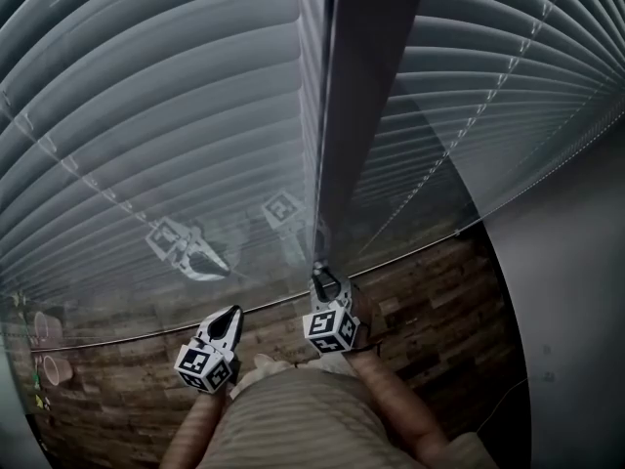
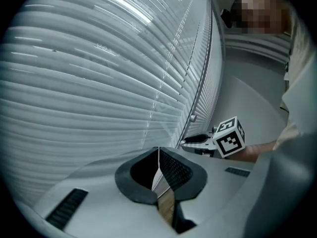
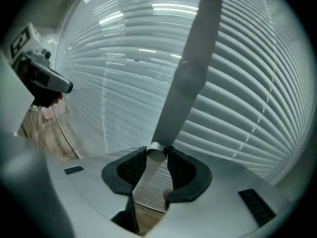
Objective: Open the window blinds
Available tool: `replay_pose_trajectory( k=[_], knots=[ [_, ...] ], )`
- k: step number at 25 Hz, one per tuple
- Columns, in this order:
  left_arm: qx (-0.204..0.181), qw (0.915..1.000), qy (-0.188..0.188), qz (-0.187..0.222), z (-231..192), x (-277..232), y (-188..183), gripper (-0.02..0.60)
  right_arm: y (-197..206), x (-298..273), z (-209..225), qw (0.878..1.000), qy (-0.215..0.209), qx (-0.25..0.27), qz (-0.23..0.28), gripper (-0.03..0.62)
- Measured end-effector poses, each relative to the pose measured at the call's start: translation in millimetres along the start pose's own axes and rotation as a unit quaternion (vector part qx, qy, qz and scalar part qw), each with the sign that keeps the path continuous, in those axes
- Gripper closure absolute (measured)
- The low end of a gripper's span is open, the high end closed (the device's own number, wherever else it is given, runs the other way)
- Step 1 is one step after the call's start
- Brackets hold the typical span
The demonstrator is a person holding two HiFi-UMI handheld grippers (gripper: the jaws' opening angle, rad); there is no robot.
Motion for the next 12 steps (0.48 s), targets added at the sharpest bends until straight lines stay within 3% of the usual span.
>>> replay_pose_trajectory(
  k=[3,4,5,8,9,11,12],
  knots=[
    [-0.003,1.0000,-0.002,0.003,-2.4,1.9,1.4,0.569,10.3,2.1,16.3,0.988,-0.062,-0.143,-0.007,0.408],
    [-0.002,1.0000,-0.003,0.004,-3.5,2.6,1.2,0.569,12.9,3.6,21.5,0.984,-0.066,-0.167,-0.006,0.401],
    [0.000,1.0000,-0.006,0.004,-4.2,3.1,0.5,0.569,14.4,5.7,25.4,0.984,-0.060,-0.166,0.002,0.401],
    [0.004,1.0000,-0.008,0.002,-5.4,3.2,0.3,0.569,13.0,10.8,25.7,0.994,-0.028,-0.093,0.040,0.402],
    [0.004,1.0000,-0.007,0.002,-5.9,3.0,1.4,0.569,12.8,10.0,23.3,0.994,-0.036,-0.096,0.044,0.402],
    [0.002,1.0000,-0.006,0.003,-6.4,2.2,1.5,0.569,17.1,3.8,21.9,0.978,-0.078,-0.193,0.029,0.401],
    [0.002,1.0000,-0.007,0.003,-6.3,1.7,0.6,0.569,21.8,-0.5,23.8,0.958,-0.101,-0.268,0.014,0.401]
  ],
)
Point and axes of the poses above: the fingertips, and each gripper's own axes: x backward along the fingers, z to its right, y out of its underside, the point moved 8 cm from there along x, backward along the fingers, and after that the axes turned 13 degrees about y, right-handed, at the moved point
